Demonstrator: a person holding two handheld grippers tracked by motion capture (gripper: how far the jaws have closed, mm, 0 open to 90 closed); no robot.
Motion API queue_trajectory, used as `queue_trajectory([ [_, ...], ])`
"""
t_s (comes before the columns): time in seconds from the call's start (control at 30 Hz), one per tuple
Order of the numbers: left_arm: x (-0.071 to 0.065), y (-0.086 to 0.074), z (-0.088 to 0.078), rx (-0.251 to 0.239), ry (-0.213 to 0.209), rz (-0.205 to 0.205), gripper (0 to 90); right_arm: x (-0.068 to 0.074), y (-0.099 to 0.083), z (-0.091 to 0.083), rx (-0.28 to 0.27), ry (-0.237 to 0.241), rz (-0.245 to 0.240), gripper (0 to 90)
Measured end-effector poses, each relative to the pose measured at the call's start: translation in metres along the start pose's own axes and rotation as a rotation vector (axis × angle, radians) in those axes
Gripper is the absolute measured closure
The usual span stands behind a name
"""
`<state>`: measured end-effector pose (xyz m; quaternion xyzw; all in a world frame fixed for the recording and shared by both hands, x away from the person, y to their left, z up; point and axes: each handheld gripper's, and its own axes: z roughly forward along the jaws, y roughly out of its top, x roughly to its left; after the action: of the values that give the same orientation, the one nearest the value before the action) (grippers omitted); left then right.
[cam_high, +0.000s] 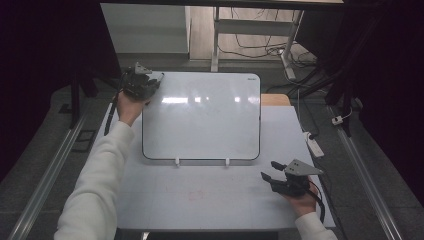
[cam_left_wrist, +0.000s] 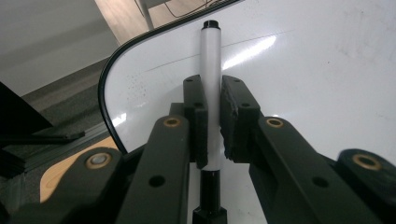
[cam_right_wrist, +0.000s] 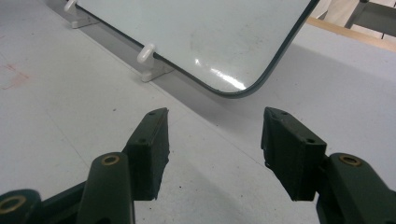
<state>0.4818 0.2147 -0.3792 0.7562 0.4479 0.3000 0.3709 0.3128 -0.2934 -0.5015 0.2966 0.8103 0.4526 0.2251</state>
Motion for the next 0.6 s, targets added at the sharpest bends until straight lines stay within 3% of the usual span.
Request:
queue_trajectory([
  [0.2, 0.000, 0.000, -0.002, -0.018, 0.002, 0.003, 70.1, 0.000, 0.000, 0.000, -0.001, 0.002, -0.001, 41.3],
  [0.27, 0.001, 0.000, -0.007, -0.029, 0.004, 0.002, 63.3, 0.000, 0.000, 0.000, -0.001, 0.001, -0.001, 41.3],
  [0.43, 0.001, -0.006, -0.032, -0.071, -0.022, 0.004, 50.4, -0.001, 0.000, -0.001, -0.001, -0.005, 0.001, 41.1],
  [0.6, -0.008, -0.032, -0.060, -0.099, -0.091, -0.007, 45.2, -0.006, -0.001, -0.004, 0.008, -0.012, 0.020, 41.2],
])
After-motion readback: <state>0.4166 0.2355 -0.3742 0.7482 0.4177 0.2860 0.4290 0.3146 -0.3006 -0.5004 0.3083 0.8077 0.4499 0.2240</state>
